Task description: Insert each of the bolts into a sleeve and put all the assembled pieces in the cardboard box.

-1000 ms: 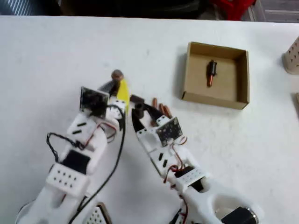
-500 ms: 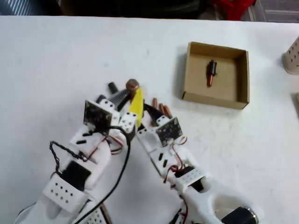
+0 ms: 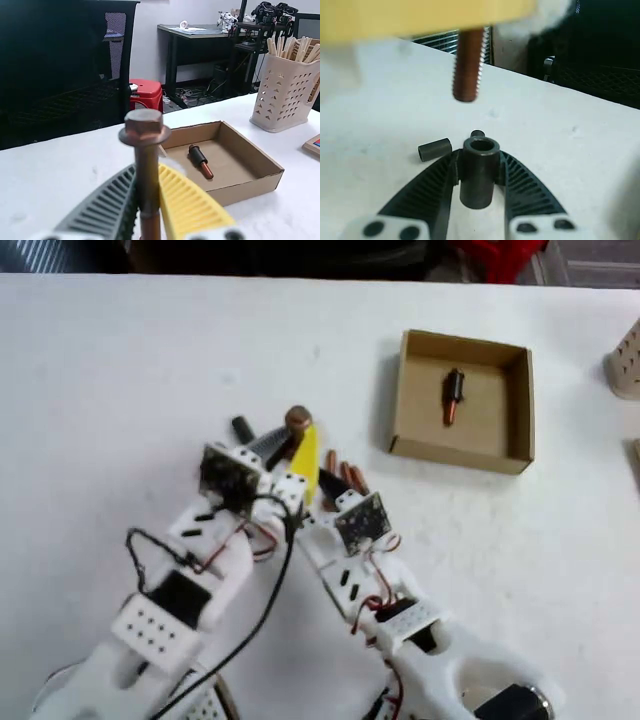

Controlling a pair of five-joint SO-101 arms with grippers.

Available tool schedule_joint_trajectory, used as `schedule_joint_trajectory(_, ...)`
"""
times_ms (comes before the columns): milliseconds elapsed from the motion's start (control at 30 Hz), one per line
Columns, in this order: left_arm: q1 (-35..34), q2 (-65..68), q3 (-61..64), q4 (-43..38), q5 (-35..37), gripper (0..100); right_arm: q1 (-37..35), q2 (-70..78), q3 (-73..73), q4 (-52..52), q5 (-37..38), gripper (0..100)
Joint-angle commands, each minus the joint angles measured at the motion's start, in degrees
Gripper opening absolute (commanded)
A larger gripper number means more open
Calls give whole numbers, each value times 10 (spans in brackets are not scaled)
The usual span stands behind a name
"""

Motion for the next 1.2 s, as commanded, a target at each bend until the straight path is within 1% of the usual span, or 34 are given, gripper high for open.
schedule_joint_trajectory(0, -24, 47, -10, -69, 5, 22, 8, -20, -4, -15, -7, 18)
schedule_joint_trajectory(100, -28, 72, -10, -84, 5, 22, 13, -20, -4, -15, -7, 17)
schedule_joint_trajectory(333, -28, 75, 18, -82, 5, 22, 13, -25, 4, -16, -6, 17)
schedule_joint_trajectory(833, -27, 80, 3, -82, 4, 22, 11, -25, 4, -17, -4, 17)
schedule_joint_trajectory(1033, -28, 80, -4, -111, 4, 22, 8, -30, 11, -19, -2, 17)
schedule_joint_trajectory(1167, -27, 80, -5, -124, 4, 22, 6, -82, 32, -15, -2, 17)
